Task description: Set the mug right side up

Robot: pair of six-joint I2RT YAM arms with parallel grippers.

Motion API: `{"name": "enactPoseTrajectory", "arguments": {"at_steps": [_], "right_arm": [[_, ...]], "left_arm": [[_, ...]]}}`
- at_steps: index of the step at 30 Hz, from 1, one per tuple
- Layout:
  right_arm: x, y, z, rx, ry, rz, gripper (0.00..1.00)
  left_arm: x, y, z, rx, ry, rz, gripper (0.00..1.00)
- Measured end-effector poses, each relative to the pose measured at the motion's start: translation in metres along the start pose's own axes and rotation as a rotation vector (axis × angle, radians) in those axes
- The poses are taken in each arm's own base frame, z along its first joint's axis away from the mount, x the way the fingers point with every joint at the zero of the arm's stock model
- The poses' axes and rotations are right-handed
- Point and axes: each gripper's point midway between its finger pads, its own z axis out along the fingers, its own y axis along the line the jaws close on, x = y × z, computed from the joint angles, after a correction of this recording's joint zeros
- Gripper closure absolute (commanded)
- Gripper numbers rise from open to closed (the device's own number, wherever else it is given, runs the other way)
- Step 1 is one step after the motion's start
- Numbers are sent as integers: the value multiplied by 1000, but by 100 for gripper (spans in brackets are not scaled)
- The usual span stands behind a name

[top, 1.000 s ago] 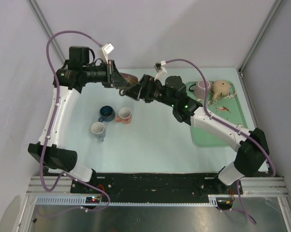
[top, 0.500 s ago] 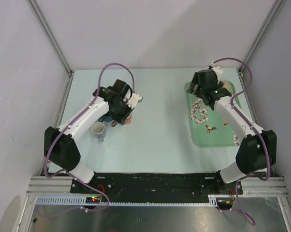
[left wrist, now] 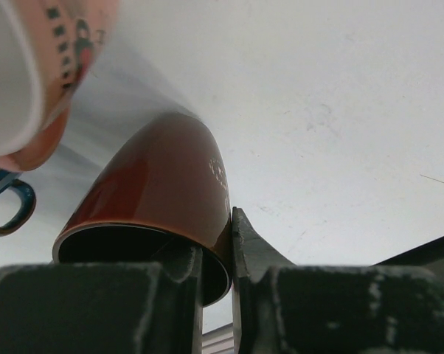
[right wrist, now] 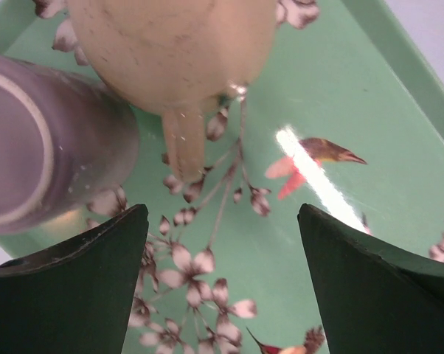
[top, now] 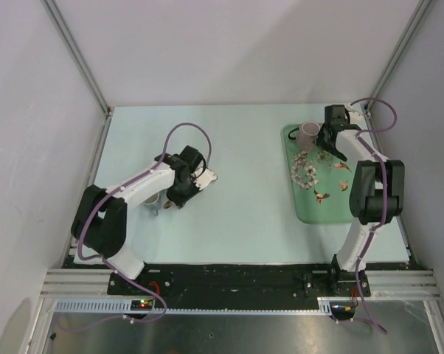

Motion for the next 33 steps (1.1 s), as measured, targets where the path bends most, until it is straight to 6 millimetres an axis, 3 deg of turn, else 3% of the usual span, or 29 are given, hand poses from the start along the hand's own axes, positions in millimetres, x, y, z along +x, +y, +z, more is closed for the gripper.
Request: {"name": "enactPoseTrajectory", "arguments": {"at_steps": [6, 8, 12, 17, 19, 22, 26, 30, 33], "right_arm": [[3, 16, 28, 17, 35, 1, 16], [6, 16, 32, 26, 46, 1, 18], [6, 15, 40, 48, 58, 8, 23], [-7, 12, 54, 73, 53, 25, 33], [-12, 9, 59, 80, 53, 37, 44], [-13, 2, 64, 94, 59, 35, 70], [-14, -2, 68, 90, 71, 35, 96], [-14, -17, 66, 119, 73, 20, 100], [-9, -33, 51, 126, 84, 8, 100]], "left_arm": [[6, -2, 11, 21, 12, 31, 51], [6, 0, 11, 17, 11, 31, 44], [10, 7, 6, 9, 26, 14, 37], [-4, 16, -25, 19, 1, -23, 36], [-9, 16, -37, 29, -14, -36, 35], [-11, 14, -50, 52, -18, -47, 35], [-12, 10, -69, 88, -19, -59, 29], [-23, 13, -96, 111, -74, -73, 21], [-42, 21, -120, 110, -168, -79, 5]]}}
